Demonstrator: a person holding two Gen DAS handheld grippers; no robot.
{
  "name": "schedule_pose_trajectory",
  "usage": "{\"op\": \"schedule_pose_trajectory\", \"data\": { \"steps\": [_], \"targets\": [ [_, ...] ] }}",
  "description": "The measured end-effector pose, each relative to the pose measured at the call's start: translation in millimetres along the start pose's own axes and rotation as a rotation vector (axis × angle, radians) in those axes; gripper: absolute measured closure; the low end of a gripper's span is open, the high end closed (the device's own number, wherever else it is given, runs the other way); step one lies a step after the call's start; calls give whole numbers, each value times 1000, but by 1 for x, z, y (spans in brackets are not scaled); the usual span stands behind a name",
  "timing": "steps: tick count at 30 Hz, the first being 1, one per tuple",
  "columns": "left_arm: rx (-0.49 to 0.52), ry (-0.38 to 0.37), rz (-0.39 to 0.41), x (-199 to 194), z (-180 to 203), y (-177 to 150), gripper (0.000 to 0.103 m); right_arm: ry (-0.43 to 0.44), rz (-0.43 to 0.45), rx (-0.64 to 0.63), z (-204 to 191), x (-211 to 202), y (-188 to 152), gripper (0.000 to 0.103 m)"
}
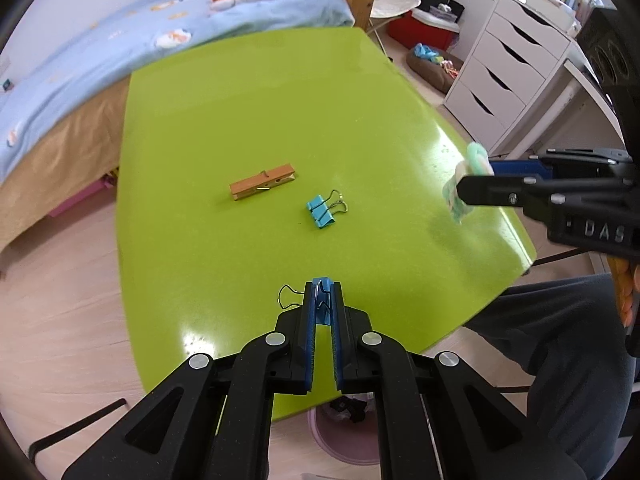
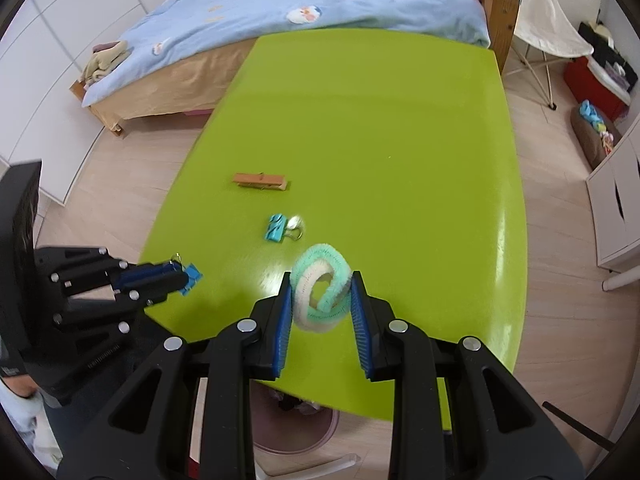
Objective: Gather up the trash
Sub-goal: 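Carry the scrunchie and clip over the wastebasket and open both grippers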
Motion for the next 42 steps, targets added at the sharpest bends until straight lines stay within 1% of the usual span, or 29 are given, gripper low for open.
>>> {"op": "schedule_pose_trajectory", "data": {
  "steps": [5, 9, 15, 20, 25, 32, 37, 38, 39, 40, 41, 42],
  "targets": [
    [19, 17, 45, -28, 9, -11, 96, -8, 36, -40, -12, -24, -22, 76],
    [36, 8, 81, -47, 19, -24, 96, -13, 56, -74, -22, -38, -44, 76],
    [59, -4, 95, -62, 36, -49, 96, -1, 73, -99, -36, -56, -76, 76],
    [75, -17, 92, -67, 48, -67, 96, 8, 64, -126, -46, -63, -97, 76],
    [78, -36, 80, -68, 59, -86, 96, 28, 45, -126, -54, -65, -123, 76],
    [60, -57, 52, -66, 62, -109, 96, 70, -18, -119, -65, -52, -156, 76],
    [47, -64, 46, -67, 60, -117, 96, 102, -45, -119, -70, -44, -164, 75],
    [46, -65, 46, -67, 59, -117, 96, 109, -49, -118, -71, -42, -165, 73],
    [46, -65, 46, -67, 59, -118, 96, 113, -53, -120, -72, -41, -167, 73],
    [45, -65, 45, -67, 59, -118, 96, 112, -57, -122, -72, -40, -167, 68],
    [44, -66, 45, -67, 58, -118, 96, 110, -61, -120, -72, -38, -168, 63],
    [45, -66, 45, -67, 58, -118, 96, 107, -60, -116, -70, -38, -168, 49]
  ]
}}
Point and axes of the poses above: each gripper's, at about its wrist camera, not at the fingertips, and x roughly the way its jaws point, z to its right, y to its top, the point moved 5 cm from there along x, roughly the way its jaws point, and after that the axes turned 4 degrees about -y, right-handed, at the moved point
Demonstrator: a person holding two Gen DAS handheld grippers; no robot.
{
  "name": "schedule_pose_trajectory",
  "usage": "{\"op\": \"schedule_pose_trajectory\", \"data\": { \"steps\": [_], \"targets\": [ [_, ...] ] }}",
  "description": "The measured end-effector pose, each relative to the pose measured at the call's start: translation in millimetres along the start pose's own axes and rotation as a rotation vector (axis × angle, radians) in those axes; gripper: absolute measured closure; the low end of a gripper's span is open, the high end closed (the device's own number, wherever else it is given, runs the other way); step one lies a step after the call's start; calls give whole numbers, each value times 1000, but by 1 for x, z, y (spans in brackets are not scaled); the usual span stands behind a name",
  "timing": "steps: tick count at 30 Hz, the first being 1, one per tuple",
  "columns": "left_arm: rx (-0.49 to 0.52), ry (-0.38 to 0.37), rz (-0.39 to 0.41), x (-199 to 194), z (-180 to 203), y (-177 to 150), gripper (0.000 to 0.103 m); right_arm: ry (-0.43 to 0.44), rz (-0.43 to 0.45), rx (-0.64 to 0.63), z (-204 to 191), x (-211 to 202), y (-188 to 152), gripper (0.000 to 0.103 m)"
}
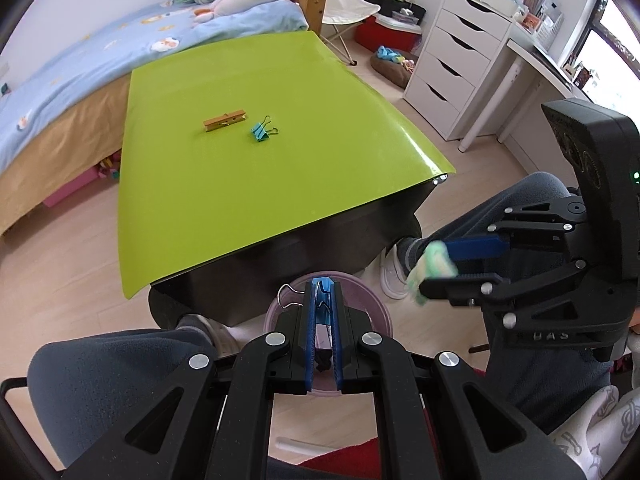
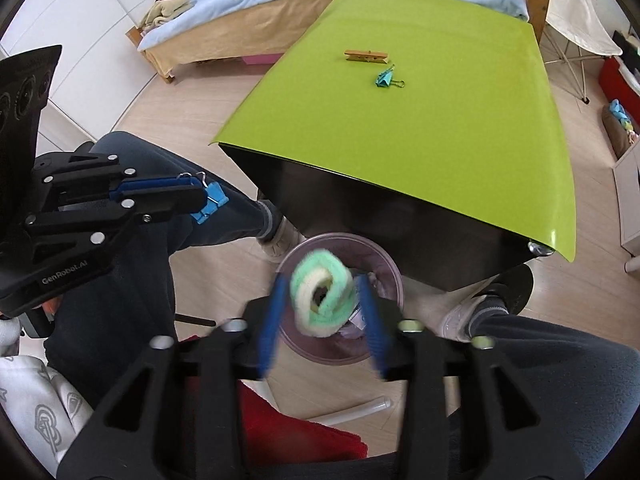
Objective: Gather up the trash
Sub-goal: 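Carry the scrunchie and clip over the wastebasket and open both grippers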
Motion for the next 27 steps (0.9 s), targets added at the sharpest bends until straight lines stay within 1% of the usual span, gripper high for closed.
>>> {"op": "schedule_pose_trajectory", "data": {
  "steps": [1, 2, 4, 9, 17, 18, 20, 22, 23, 24, 25, 26, 27],
  "targets": [
    [1, 1, 0, 0, 0, 0, 96, 0, 4, 6, 2, -1, 0, 38],
    [0, 1, -1, 0, 0, 0, 96, 1, 7, 12, 3, -1, 0, 34],
    [2, -1, -5, 2, 0, 0, 96, -5, 13, 23, 5, -4, 1, 18],
    [11, -11, -15, 5, 3, -3, 96, -36, 38, 39, 11, -13, 2, 12],
    [30, -36, -33, 10, 10, -4, 96, -65, 61, 56, 20, -25, 0, 10],
    [35, -38, -34, 11, 11, -4, 95, -65, 63, 60, 21, -25, 0, 10],
    [39, -41, -35, 13, 13, -4, 91, -68, 66, 66, 22, -26, 0, 9],
    [34, -28, -44, 15, 11, -4, 80, -69, 68, 70, 23, -26, -1, 9],
    [29, -24, -43, 16, 11, -4, 59, -71, 69, 71, 23, -27, -1, 9],
    [22, -19, -33, 15, 9, -4, 41, -72, 69, 72, 23, -27, -1, 9],
    [20, -15, -26, 14, 8, -2, 33, -73, 70, 73, 24, -27, -2, 9],
    [21, -9, -15, 13, 7, -2, 20, -74, 72, 74, 25, -28, -2, 9],
    [23, 4, -3, 11, 6, -1, 15, -76, 73, 77, 26, -28, -2, 8]
  ]
}}
Point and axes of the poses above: each gripper's, at about its wrist camera, not at the fingertips, and x roughly the way its jaws point, z to its right, y to its top, the point moved 5 cm from there along x, roughly the way its jaws point, and after that the axes turned 4 degrees about -y, right-handed, at the moved point
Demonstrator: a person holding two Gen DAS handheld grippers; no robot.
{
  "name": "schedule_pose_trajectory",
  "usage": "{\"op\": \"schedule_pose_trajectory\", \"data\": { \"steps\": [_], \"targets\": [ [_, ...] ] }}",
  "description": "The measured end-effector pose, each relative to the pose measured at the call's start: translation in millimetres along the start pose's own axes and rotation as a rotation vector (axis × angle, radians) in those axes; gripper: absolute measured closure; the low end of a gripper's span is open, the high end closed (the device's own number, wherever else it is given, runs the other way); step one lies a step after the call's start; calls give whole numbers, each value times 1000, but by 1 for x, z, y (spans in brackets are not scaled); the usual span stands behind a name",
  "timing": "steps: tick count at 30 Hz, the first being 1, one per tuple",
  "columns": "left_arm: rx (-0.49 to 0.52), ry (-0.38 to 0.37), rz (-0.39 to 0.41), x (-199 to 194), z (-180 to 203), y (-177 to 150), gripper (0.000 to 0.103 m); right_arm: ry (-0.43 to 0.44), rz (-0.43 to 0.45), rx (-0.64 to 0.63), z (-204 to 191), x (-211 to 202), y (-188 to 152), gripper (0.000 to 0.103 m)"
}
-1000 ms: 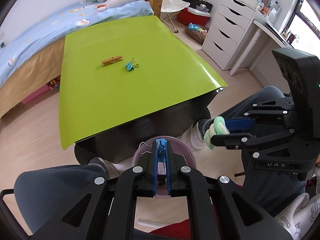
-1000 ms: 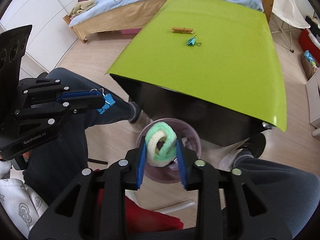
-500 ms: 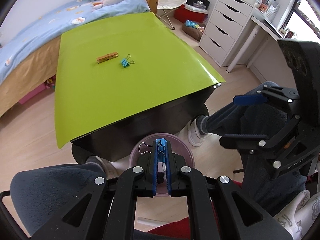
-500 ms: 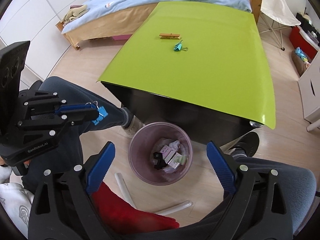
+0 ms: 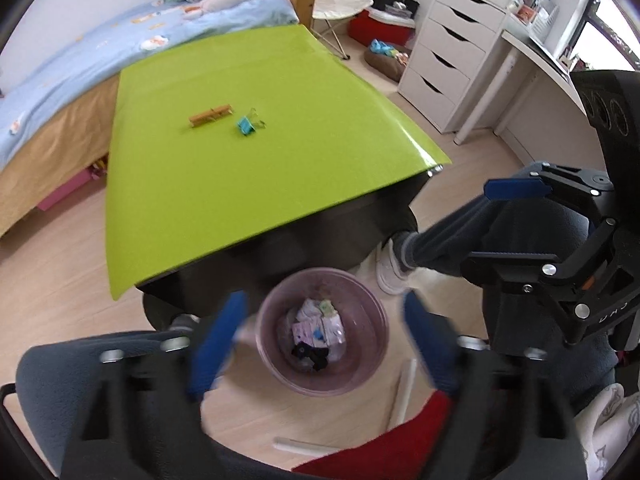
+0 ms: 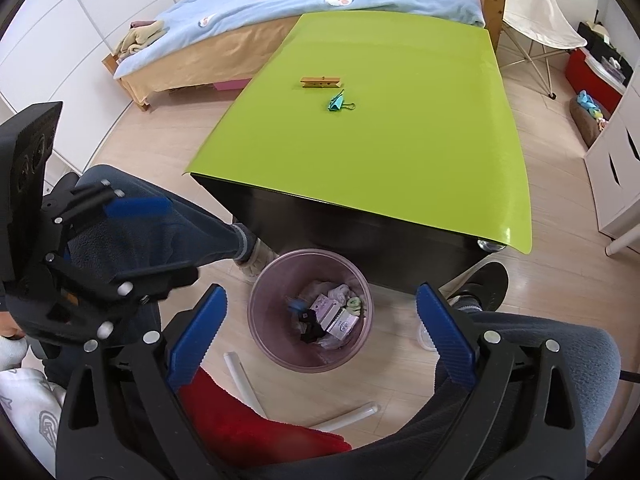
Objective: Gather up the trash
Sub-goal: 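Carry the scrunchie and clip over the wastebasket and open both grippers, then grasp the other blue binder clip with the right gripper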
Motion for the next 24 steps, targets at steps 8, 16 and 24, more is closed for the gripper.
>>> {"op": "schedule_pose_trajectory", "data": {
  "steps": [8, 16, 24],
  "targets": [
    [-28, 45, 13, -5, -11, 4, 8, -2, 5, 6, 0, 0, 0, 7],
    [-60, 57, 30, -11, -21, 9, 8, 9, 7, 4, 0, 0, 6, 7],
    [-92, 78, 75, -21, -39, 24, 8, 22, 29, -6, 1, 2, 39, 7]
  ]
}}
Point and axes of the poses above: each gripper's, at about its wrist camera, not at the fingertips, and x roughly the way its jaws point, z to its right, y to its top, the point moved 5 cm from there along x, roughly the way its jaws point, and after that the axes turned 4 degrees about -y, right-handed, at the moved point
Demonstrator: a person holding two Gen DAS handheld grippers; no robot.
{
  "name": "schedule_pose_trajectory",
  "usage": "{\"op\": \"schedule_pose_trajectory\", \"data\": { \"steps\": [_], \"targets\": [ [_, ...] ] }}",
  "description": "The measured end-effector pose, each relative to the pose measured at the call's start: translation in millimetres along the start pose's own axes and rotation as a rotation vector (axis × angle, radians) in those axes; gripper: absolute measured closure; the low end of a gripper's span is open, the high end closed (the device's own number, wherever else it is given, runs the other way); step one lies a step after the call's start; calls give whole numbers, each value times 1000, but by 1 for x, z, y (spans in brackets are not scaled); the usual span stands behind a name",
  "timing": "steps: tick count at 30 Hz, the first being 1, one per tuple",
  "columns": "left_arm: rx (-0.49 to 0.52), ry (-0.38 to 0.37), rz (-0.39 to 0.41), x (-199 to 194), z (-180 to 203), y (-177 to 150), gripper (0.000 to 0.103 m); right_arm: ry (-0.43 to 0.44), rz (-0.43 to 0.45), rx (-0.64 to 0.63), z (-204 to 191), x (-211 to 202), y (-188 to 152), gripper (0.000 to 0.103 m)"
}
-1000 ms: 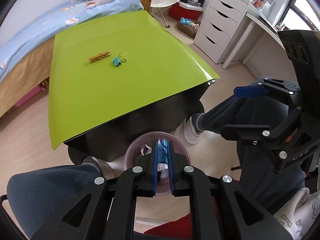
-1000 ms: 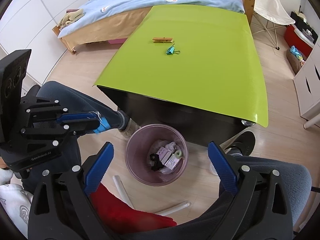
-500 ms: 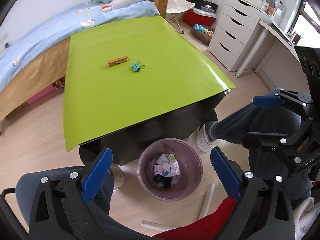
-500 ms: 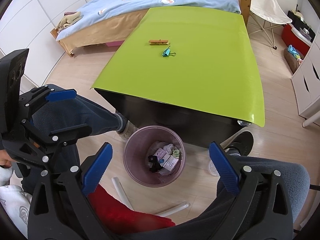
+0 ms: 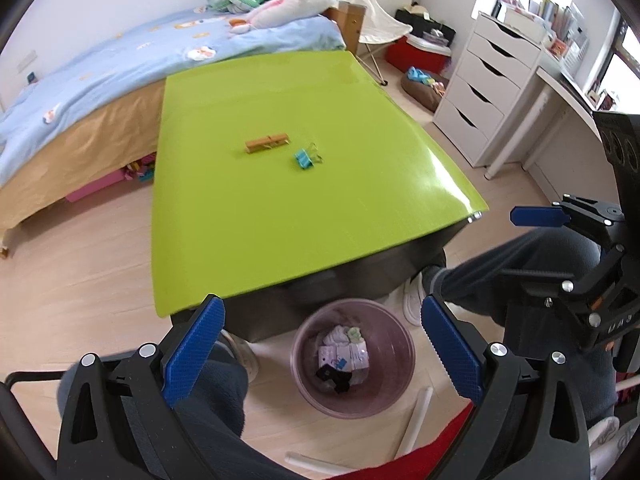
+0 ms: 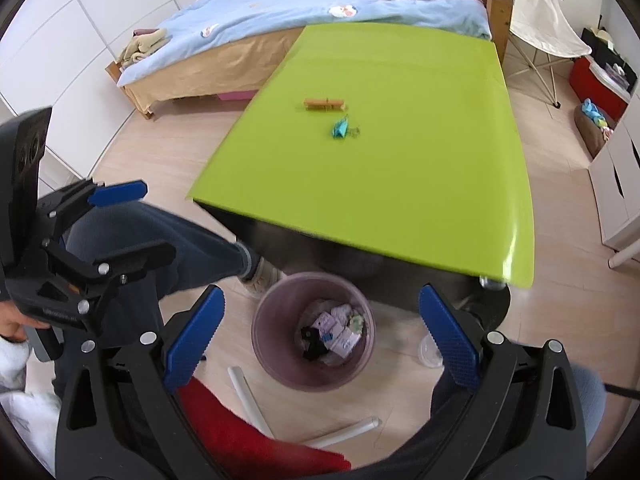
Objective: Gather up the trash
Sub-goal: 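Grasp the other blue binder clip with the right gripper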
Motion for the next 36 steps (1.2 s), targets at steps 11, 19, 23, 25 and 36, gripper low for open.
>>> {"op": "schedule_pose_trajectory", "data": {
  "steps": [11, 19, 23, 25, 36],
  "targets": [
    [-12, 37, 31, 3, -23, 33, 8, -8, 6, 0, 6, 34, 91, 7],
    [-24, 51, 27, 12, -38, 54, 8, 6, -63, 28, 16, 78, 136, 7],
    [-19, 54, 23, 16, -37, 58, 8, 21, -122, 61, 24, 106, 152, 7],
    [-19, 54, 21, 16, -38, 58, 8, 39, -153, 79, 27, 122, 160, 7],
    [-23, 52, 2, 22, -40, 58, 8, 150, -253, 164, 32, 173, 168, 46]
  ]
}}
Point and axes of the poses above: each gripper's, at about its wrist camera, not at the fingertips, and x roughly the way its jaws point, z to its right, y to its top, the point moved 5 cm from there along x, roughly the way its jaws point, and after that the axes turned 4 degrees about -y, right-handed, at the moved point
